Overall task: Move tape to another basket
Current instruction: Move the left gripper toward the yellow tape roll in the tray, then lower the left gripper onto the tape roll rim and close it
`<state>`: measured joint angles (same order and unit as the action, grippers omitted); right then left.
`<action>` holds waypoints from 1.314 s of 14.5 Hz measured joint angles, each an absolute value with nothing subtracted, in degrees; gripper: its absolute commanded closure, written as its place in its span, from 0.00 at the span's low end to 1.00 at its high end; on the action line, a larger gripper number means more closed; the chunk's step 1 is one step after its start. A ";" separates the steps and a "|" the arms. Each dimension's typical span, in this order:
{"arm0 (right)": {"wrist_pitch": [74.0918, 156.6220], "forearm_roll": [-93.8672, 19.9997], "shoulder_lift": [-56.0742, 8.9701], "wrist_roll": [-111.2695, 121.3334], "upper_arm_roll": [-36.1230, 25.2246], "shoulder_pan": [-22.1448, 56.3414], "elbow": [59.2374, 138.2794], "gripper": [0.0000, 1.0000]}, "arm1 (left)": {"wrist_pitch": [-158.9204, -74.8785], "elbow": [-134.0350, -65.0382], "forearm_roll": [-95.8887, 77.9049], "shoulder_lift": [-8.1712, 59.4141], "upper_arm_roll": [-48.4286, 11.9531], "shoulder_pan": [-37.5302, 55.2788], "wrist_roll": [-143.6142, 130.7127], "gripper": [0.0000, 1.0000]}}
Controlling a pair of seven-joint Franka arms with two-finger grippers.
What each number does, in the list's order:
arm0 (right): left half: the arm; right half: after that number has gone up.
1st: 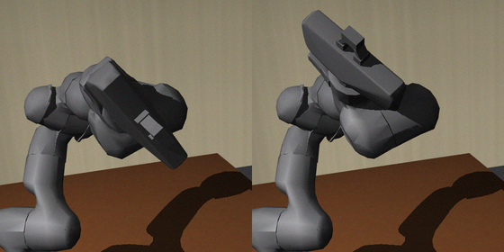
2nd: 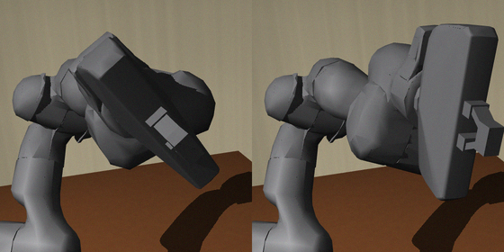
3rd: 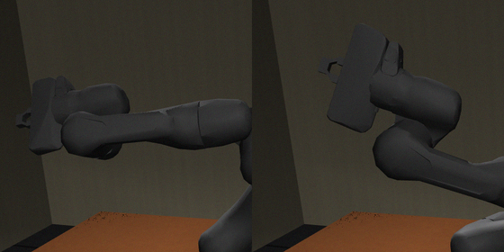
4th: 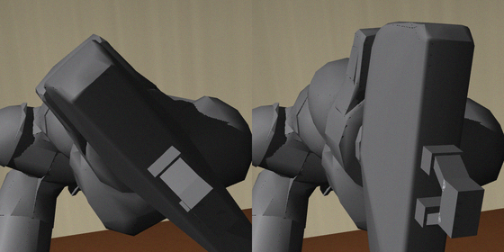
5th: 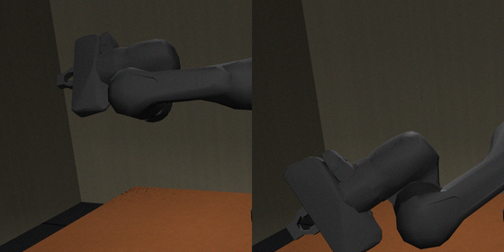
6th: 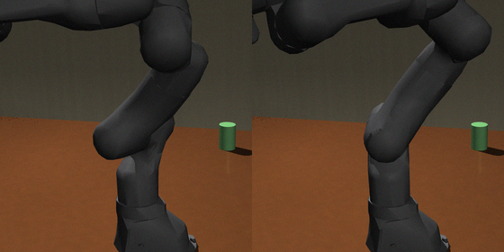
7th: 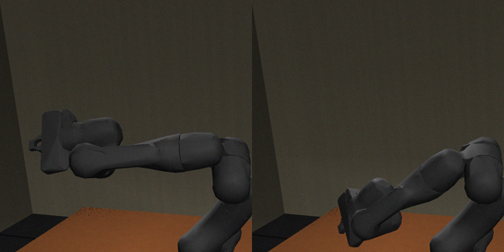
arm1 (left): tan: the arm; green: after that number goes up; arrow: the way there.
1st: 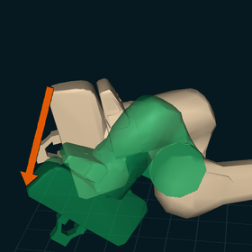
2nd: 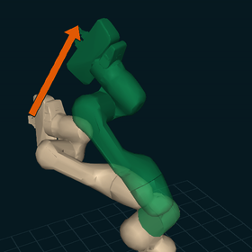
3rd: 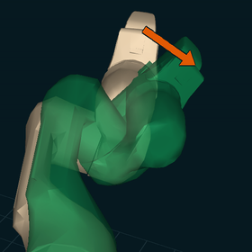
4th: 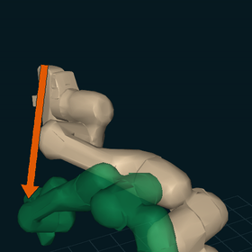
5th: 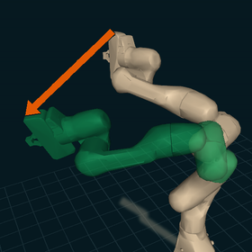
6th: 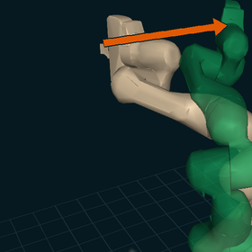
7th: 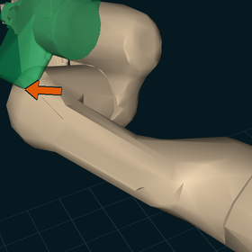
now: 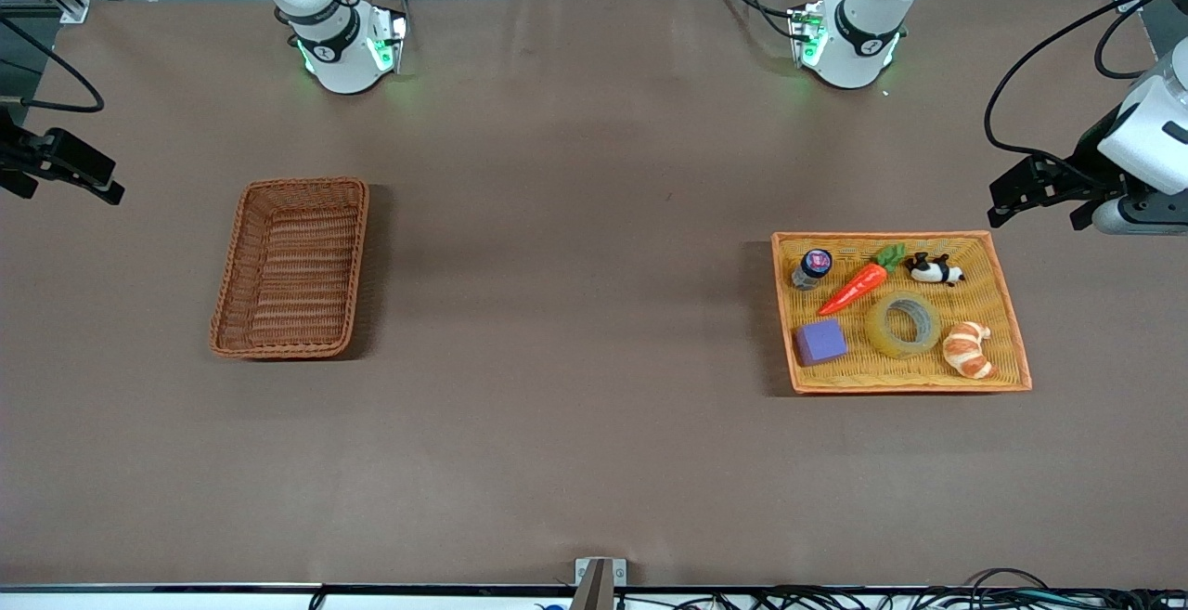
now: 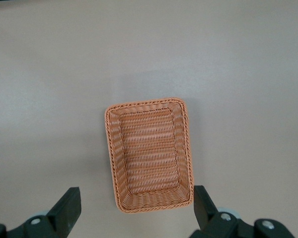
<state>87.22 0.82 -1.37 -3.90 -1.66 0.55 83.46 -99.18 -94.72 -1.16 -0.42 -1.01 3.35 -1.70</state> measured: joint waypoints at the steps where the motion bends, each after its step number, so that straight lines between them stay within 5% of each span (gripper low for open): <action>1: 87.21 0.82 -1.37 -3.90 -1.66 0.55 83.46 0.00 | -99.04 -94.73 -1.16 -0.41 -1.02 3.36 -1.71 0.01; 10: 87.09 0.82 -1.39 -3.90 -1.54 0.55 83.46 0.00 | -97.56 -95.40 -1.05 1.10 -0.93 3.18 -1.65 0.02; 19: 87.08 0.82 -1.44 -3.90 -1.54 0.55 83.46 0.00 | -109.66 -98.43 -0.34 16.20 -0.53 -0.52 -1.09 0.00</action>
